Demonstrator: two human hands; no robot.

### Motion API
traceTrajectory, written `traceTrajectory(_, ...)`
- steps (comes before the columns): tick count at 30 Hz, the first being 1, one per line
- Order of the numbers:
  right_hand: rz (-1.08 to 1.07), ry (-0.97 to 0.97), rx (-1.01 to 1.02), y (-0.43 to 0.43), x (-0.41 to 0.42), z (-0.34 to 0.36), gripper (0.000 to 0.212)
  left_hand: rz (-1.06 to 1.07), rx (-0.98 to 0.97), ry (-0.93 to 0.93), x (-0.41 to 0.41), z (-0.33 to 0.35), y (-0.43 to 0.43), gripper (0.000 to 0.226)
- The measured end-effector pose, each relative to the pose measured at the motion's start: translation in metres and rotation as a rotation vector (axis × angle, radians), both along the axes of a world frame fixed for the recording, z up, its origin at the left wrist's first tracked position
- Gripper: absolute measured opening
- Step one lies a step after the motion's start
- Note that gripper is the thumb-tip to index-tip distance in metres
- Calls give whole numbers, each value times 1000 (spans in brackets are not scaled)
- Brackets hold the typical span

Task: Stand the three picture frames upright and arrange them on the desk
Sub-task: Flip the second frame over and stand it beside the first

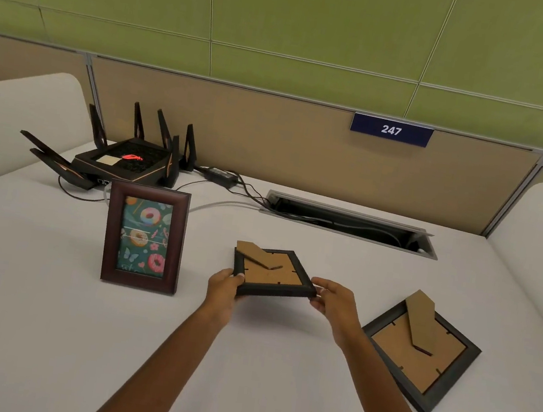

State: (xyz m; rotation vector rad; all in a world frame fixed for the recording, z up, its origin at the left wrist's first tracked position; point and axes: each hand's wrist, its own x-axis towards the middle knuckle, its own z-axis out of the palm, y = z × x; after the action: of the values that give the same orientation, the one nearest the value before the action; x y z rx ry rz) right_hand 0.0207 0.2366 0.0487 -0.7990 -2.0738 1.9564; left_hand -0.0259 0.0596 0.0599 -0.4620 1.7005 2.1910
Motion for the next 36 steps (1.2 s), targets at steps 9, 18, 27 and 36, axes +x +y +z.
traceTrajectory(9,40,159,167,5,6,9,37,20,307,-120,-2,34,-4,16)
traceTrajectory(18,86,409,426,12,7,8,16,-62,384,-96,-4,55,2,12)
traceTrajectory(27,18,439,62,4,4,5,10,-387,-269,117,-17,35,-8,64)
traceTrajectory(36,33,345,-40,-17,-9,3,13,-354,-86,78,-26,5,-17,66)
